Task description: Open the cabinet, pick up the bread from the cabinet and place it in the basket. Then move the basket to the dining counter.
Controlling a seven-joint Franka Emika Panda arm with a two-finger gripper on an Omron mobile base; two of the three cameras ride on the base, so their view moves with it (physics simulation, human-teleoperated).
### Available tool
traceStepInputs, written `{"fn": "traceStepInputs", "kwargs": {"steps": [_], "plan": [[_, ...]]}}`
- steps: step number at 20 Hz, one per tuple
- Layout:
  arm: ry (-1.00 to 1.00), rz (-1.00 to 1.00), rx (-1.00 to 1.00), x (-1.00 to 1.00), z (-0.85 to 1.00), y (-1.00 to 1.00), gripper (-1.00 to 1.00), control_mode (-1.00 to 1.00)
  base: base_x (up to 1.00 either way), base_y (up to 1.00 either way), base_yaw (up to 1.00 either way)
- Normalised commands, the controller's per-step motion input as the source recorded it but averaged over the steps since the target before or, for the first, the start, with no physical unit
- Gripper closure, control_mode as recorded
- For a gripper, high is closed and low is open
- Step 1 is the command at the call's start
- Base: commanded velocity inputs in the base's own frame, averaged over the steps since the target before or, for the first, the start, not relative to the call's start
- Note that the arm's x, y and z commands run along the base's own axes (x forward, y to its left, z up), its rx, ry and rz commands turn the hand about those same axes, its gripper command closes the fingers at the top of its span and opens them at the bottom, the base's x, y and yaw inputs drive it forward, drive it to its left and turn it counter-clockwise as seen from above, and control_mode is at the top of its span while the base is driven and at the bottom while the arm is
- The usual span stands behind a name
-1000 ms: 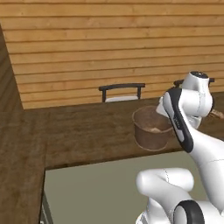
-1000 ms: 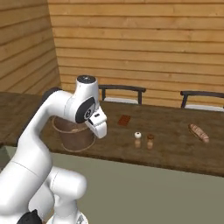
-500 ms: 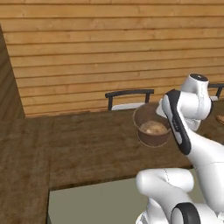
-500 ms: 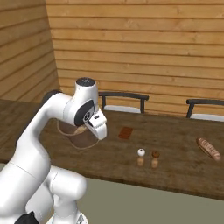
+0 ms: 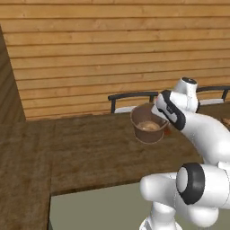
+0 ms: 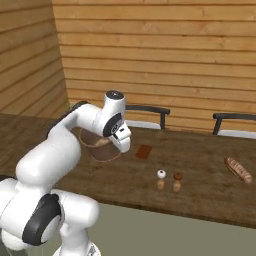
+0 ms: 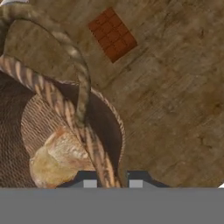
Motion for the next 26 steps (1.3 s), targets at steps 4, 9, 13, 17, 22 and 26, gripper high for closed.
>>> {"fn": "traceStepInputs", "kwargs": {"steps": [4,9,13,17,22,26], "plan": [[0.16,0.01,0.02,1.00,-0.28,-0.04,1.00,-1.00,0.00,0.00,0.00],[0.16,0.02,0.06,1.00,-0.32,-0.03,1.00,-1.00,0.00,0.00,0.00],[0.17,0.00,0.02,1.00,-0.41,0.00,1.00,-1.00,0.00,0.00,0.00],[0.00,0.00,0.00,0.60,-0.47,0.00,1.00,-1.00,0.00,0.00,0.00],[0.00,0.00,0.00,0.51,-0.62,0.00,1.00,-1.00,0.00,0.00,0.00],[-0.03,0.00,0.00,0.09,-0.44,0.06,1.00,-1.00,0.00,0.00,0.00]]}}
